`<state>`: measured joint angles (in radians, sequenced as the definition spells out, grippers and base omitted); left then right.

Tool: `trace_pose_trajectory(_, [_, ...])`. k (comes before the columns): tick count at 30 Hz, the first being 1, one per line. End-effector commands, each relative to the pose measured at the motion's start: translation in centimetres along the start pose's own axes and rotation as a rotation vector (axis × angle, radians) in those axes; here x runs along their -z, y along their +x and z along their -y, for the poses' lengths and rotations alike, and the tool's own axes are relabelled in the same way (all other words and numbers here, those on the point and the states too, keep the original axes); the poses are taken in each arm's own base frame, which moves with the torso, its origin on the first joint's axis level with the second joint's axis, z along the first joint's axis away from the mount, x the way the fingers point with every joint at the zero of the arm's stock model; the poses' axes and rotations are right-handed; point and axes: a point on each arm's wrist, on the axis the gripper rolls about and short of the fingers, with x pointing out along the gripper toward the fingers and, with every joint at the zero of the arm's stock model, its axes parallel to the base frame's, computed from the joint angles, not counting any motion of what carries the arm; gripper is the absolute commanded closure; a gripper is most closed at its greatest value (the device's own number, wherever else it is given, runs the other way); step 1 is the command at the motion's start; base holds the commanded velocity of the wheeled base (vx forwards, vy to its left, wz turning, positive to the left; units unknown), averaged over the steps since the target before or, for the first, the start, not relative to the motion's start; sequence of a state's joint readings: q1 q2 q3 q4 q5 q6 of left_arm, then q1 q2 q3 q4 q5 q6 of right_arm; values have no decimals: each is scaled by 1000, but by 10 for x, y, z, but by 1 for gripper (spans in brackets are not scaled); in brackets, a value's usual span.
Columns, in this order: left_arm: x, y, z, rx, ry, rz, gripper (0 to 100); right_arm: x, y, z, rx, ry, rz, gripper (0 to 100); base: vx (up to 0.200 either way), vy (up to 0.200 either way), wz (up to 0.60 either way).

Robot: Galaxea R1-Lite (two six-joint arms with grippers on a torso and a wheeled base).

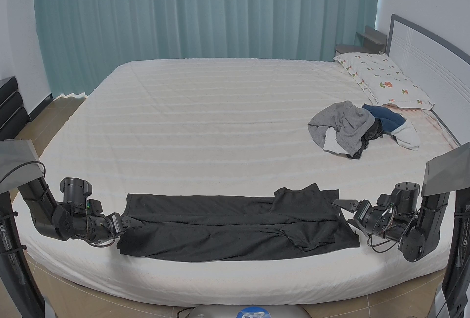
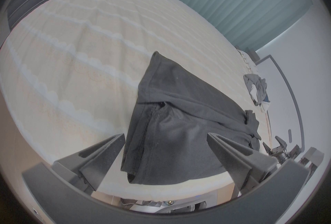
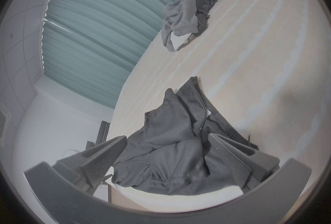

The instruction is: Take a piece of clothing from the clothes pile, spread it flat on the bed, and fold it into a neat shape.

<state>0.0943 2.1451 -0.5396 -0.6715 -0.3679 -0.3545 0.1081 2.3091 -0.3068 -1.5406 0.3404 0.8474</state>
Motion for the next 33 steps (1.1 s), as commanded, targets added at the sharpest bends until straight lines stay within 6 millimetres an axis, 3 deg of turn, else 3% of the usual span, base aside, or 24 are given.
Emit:
trace_pose_trajectory(1, [3,-2,2,7,30,-3,0,10,-5,8,33,22,-34,0,0,0,0])
trace_pose_trajectory(5, [1,-1,2,10,24,-4,0,10,-5,10,36,32,-39,0,0,0,0])
trace_pose_trajectory(11, [2,0,1,6,23,-7,0,13,-3,13,47,37,-49,0,-200,0,0])
trace_pose_trajectory(25, [-10,14,2,-38,-51,33,0,15,0,15,49,35,-57,0,0,0,0])
trace_pose_trajectory(33, [-6,20,7,-42,-52,22,0,14,0,15,48,35,-57,0,0,0,0])
